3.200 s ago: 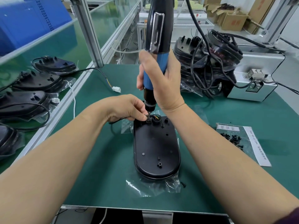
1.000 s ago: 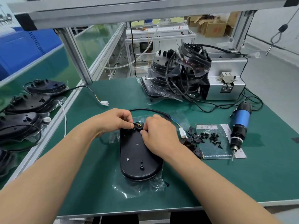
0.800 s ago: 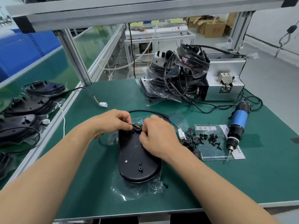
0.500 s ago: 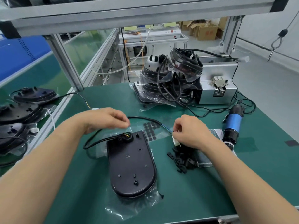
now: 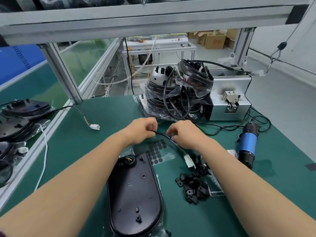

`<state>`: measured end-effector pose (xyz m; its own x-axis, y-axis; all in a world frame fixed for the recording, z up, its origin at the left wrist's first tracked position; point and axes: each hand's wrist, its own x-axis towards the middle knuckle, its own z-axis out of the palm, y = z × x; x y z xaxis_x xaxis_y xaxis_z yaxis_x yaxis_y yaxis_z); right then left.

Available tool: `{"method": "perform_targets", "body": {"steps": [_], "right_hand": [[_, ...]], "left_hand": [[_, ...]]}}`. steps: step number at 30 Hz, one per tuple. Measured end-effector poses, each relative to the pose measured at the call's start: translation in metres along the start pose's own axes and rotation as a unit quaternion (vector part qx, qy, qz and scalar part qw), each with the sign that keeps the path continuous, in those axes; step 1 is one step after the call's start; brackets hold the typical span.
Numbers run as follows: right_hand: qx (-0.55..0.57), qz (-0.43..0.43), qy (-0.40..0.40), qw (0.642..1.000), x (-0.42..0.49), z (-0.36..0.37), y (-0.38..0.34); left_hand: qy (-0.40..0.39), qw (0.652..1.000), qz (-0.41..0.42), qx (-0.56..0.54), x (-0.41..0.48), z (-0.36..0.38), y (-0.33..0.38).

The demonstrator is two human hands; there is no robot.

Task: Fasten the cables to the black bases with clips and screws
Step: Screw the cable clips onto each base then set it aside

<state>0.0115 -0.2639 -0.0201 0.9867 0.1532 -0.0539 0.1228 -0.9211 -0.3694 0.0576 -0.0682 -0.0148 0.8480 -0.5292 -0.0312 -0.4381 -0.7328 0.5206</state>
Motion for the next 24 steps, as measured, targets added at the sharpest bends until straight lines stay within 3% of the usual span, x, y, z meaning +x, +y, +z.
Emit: {"method": "perform_targets", "body": {"steps": [3, 6, 8, 11, 13, 14, 16, 17, 19, 21, 24], "right_hand": [[0.061, -0.031, -0.039, 0.997, 0.003, 0.0, 0.002], [0.037, -0.043, -0.065, 0.996, 0.008, 0.001, -0.002], [0.026, -0.023, -0.083, 0.996, 0.01, 0.004, -0.01], [-0.019, -0.003, -0.106, 0.994, 0.013, 0.005, -0.024], [-0.028, -0.001, -0.1, 0.995, 0.014, 0.005, -0.028], [-0.022, -0.001, -0.104, 0.994, 0.014, 0.004, -0.028], [-0.016, -0.004, -0.114, 0.993, 0.013, 0.001, -0.026], [-0.021, -0.002, -0.113, 0.993, 0.014, 0.001, -0.024], [-0.019, 0.002, -0.101, 0.995, 0.015, 0.002, -0.019], [-0.005, 0.003, -0.088, 0.996, 0.014, 0.004, -0.016], [0.013, 0.003, -0.071, 0.997, 0.012, 0.007, -0.012]], "left_hand": [[0.065, 0.993, 0.006, -0.103, -0.012, -0.015, -0.01], [0.123, 0.974, -0.06, -0.18, -0.02, -0.026, -0.026], [0.167, 0.974, -0.127, -0.084, -0.021, -0.028, -0.041], [0.16, 0.954, -0.226, 0.115, -0.023, -0.025, -0.05], [0.194, 0.935, -0.224, 0.192, -0.023, -0.019, -0.043], [0.22, 0.936, -0.183, 0.202, -0.022, -0.016, -0.034], [0.162, 0.97, -0.093, 0.158, -0.017, -0.011, -0.014], [0.073, 0.984, -0.078, 0.141, -0.014, -0.008, -0.003], [-0.066, 0.979, -0.088, 0.174, -0.008, 0.001, 0.012], [-0.102, 0.969, -0.109, 0.195, -0.001, 0.005, 0.019], [-0.128, 0.972, -0.152, 0.126, 0.006, 0.005, 0.022]]}}
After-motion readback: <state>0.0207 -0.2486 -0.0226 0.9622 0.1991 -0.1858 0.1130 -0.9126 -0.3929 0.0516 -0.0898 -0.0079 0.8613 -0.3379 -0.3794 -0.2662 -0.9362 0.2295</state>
